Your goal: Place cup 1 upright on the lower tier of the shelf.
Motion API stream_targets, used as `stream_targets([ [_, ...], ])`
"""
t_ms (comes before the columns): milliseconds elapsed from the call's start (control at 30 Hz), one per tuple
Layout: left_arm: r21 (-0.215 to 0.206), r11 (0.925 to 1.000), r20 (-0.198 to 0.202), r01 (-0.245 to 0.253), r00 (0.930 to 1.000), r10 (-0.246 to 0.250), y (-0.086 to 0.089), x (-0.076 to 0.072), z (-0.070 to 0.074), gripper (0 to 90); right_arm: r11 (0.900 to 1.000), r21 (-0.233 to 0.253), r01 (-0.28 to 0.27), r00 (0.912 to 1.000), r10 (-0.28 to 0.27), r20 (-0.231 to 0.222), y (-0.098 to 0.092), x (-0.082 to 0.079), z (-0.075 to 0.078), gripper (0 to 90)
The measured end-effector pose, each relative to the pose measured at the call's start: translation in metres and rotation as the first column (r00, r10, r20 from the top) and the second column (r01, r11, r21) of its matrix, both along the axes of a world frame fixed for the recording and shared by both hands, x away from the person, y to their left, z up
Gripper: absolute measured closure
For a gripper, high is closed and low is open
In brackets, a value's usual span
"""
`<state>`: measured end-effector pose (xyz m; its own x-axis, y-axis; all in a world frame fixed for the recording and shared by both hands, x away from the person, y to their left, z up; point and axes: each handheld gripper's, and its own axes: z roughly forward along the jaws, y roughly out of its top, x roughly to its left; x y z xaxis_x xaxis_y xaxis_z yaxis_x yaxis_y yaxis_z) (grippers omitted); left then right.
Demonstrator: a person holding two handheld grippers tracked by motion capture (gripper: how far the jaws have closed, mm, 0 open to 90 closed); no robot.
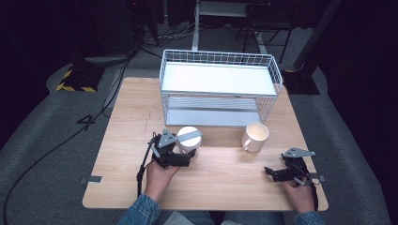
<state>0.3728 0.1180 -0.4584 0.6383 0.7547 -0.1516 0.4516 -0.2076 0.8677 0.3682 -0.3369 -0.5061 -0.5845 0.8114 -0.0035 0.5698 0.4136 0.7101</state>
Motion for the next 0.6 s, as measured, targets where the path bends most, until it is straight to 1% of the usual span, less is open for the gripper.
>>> stream_targets([
  [133, -0.015, 0.9999, 0.003, -0.007, 1.0, 0.007, -0.006, 0.01, -0.004, 0.0, 1.0, 0.0, 0.0, 1.0, 0.0, 0.0, 0.0, 0.0, 0.0, 0.1],
  [200, -0.018, 0.9998, -0.002, -0.004, 1.0, 0.004, -0.007, 0.011, -0.006, 0.0, 1.0, 0.0, 0.0, 1.0, 0.0, 0.0, 0.0, 0.0, 0.0, 0.1],
  [267, -0.016, 0.9999, -0.009, -0.003, 1.0, 0.003, -0.009, 0.014, -0.008, 0.0, 1.0, 0.0, 0.0, 1.0, 0.0, 0.0, 0.0, 0.0, 0.0, 0.1],
  [300, -0.005, 1.0, -0.007, -0.003, 1.0, 0.003, -0.012, 0.015, -0.01, 0.0, 1.0, 0.0, 0.0, 1.0, 0.0, 0.0, 0.0, 0.0, 0.0, 0.1],
  [333, -0.005, 1.0, -0.007, -0.003, 1.0, 0.003, -0.012, 0.015, -0.01, 0.0, 1.0, 0.0, 0.0, 1.0, 0.0, 0.0, 0.0, 0.0, 0.0, 0.1],
  [433, 0.015, 0.9999, 0.007, -0.002, 1.0, 0.002, -0.014, 0.015, -0.011, 0.0, 1.0, 0.0, 0.0, 1.0, 0.0, 0.0, 0.0, 0.0, 0.0, 0.1],
  [533, 0.016, 0.9999, 0.013, -0.002, 0.9999, 0.002, -0.013, 0.013, -0.01, 0.9, 1.0, 0.0, 0.003, 1.0, -0.003, 0.001, 0.0, 0.0, 0.0, 0.2],
  [567, 0.012, 0.9999, 0.023, 0.002, 0.9997, -0.002, -0.013, 0.012, -0.009, 3.5, 1.0, 0.0, 0.005, 1.0, -0.005, 0.001, 0.0, -0.001, 0.0, 0.2],
  [600, 0.012, 0.9999, 0.023, 0.002, 0.9997, -0.002, -0.013, 0.012, -0.009, 6.6, 1.0, 0.0, 0.005, 1.0, -0.005, 0.001, 0.0, -0.001, 0.0, 0.2],
])
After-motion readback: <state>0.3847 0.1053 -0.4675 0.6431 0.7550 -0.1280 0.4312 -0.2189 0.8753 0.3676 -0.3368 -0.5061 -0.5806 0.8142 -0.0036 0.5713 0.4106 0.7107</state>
